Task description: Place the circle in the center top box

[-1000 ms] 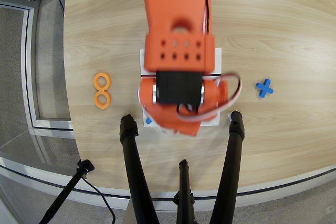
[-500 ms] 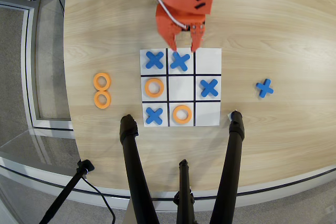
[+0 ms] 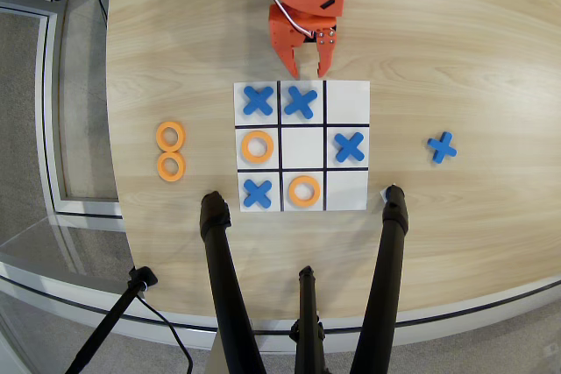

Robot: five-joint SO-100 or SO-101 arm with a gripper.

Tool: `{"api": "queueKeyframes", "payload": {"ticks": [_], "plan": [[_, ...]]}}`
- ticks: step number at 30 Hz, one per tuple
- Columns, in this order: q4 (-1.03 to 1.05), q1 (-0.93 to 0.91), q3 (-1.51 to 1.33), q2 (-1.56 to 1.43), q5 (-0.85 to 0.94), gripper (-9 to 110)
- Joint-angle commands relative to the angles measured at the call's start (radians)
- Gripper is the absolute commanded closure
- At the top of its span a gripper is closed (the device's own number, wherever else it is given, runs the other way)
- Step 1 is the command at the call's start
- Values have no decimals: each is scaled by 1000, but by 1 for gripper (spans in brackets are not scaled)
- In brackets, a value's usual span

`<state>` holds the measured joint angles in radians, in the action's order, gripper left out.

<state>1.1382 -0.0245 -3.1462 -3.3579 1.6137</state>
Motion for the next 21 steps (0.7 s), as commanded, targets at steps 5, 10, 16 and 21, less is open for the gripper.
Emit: {"api": "queueKeyframes", "payload": {"ticks": [5,10,16,21], "plan": [[71,-6,-55,2,5,102],[141,-8,-57,2,18,102],[172,-12,-57,2,20,102],[172,-35,-57,2,20,102]]}}
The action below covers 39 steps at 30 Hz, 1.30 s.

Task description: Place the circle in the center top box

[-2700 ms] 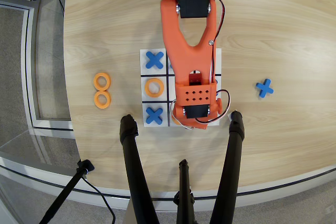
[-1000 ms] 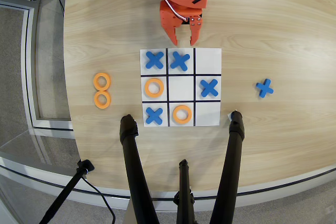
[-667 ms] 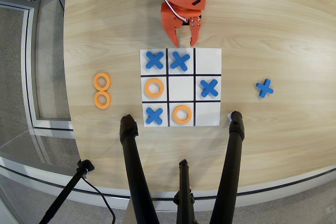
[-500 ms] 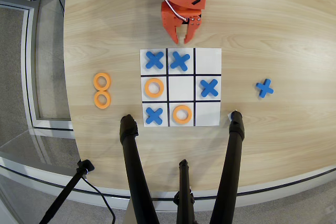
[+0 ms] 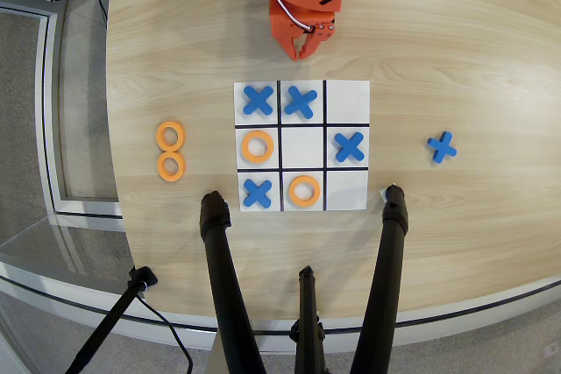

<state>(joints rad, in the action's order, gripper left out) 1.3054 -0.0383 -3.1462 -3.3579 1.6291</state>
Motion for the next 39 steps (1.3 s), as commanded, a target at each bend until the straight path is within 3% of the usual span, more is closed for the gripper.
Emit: {"api": "queueKeyframes", "payload": {"ticks": [1,5,11,19,22,39], "plan": [[3,-46,-57,2,2,101],[3,-239,-57,0,-3,101],[-2,-887,-57,-38,-5,101],[-3,-1456,-57,-37,-5,101],[-3,-1525,-57,-37,-5,101],[-2,-1516,-57,-35,-5,101]]}}
